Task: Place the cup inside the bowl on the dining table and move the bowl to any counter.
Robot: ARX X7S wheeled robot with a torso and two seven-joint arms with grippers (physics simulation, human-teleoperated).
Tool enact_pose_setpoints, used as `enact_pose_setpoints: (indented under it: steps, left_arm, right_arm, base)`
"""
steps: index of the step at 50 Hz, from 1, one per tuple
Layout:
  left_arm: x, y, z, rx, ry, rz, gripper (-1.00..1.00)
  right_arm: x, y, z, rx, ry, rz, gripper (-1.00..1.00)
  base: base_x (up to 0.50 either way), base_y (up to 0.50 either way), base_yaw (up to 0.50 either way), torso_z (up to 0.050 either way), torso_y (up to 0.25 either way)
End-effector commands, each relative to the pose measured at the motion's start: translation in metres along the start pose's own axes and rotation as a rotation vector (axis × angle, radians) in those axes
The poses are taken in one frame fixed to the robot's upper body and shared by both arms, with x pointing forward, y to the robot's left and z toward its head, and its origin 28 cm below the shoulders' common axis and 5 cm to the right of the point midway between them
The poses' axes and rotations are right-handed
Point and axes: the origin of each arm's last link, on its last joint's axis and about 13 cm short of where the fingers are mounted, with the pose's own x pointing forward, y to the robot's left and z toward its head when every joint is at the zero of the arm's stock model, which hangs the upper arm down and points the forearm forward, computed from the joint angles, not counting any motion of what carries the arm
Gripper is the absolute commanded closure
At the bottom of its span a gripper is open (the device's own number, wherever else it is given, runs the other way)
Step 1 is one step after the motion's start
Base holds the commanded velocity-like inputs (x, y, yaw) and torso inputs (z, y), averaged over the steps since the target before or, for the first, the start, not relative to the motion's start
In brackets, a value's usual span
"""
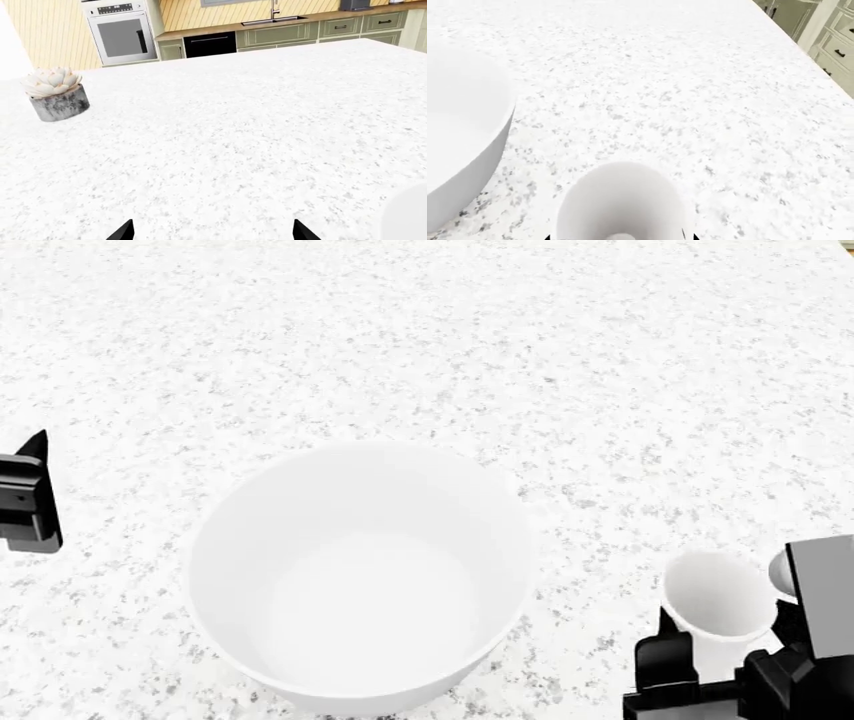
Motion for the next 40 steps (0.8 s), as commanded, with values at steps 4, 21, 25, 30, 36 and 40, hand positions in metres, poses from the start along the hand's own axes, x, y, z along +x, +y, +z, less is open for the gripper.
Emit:
enact_pose_setpoints:
  steps: [4,21,25,30,36,40]
  left_arm:
    - [0.001,-0.001,-0.002,-0.002,0.002,0.000,-1.00]
    - [0.005,-0.002,-0.001,-0.002,0.003,0.000,-1.00]
    - [0.005,-0.003,-0.002,-0.001,0.006,-0.001,-1.00]
    - [0.006,-0.003,-0.004,-0.003,0.009,0.000,-1.00]
    - [0.003,-0.004,0.000,0.002,0.003,-0.005,-1.00]
    - [0.004,-0.004,-0.001,0.001,0.000,-0.006,-1.00]
  right_arm:
    - [-0.003,0.002,0.045,-0.056,-0.148,-0.023,1.00]
    - [-0.022,0.039,0.119,-0.175,-0.315,0.168,1.00]
    - [-0.022,0.056,0.122,-0.203,-0.304,0.262,1.00]
    - [-0.017,0.069,0.120,-0.218,-0.281,0.334,1.00]
    - [-0.002,0.085,0.118,-0.253,-0.224,0.414,1.00]
    - [0.007,0.094,0.117,-0.267,-0.191,0.444,1.00]
  base:
    - [0.00,0.00,0.00,0.000,0.000]
    - [0.00,0.00,0.00,0.000,0.000]
    - [0.00,0.00,0.00,0.000,0.000]
    - [0.00,0.00,0.00,0.000,0.000]
    - [0.00,0.00,0.00,0.000,0.000]
    - [0.00,0.00,0.00,0.000,0.000]
